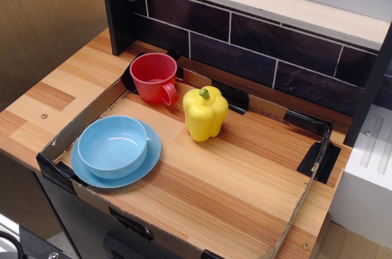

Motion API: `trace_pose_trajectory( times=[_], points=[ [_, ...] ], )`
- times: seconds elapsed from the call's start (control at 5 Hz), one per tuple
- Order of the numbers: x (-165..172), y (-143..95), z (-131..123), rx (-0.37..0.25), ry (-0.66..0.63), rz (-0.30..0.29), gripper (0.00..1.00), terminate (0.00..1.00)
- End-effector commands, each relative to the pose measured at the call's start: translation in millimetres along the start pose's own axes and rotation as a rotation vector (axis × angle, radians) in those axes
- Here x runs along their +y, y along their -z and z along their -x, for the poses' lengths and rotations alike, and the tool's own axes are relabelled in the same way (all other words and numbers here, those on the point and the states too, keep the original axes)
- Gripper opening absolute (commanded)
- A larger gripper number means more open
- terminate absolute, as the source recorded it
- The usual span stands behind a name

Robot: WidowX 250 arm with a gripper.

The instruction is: Take bowl off plate

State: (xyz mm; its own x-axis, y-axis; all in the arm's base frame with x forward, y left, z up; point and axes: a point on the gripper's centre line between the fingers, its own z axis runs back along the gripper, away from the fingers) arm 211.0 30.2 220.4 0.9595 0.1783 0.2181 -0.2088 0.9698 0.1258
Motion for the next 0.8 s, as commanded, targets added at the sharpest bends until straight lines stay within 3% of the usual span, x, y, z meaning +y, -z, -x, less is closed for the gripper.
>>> trace_pose_trajectory(
  times=[0.0,0.4,0.6],
  points=[
    [0.0,0.0,0.0,0.000,0.000,0.000,1.00,0.00],
    [-1.0,72.1,0.4,0.037,-0.101,-0.084,1.00,0.00],
    [-4.1,100.6,5.2,0.041,-0.135,-0.072,1.00,0.00]
  ],
)
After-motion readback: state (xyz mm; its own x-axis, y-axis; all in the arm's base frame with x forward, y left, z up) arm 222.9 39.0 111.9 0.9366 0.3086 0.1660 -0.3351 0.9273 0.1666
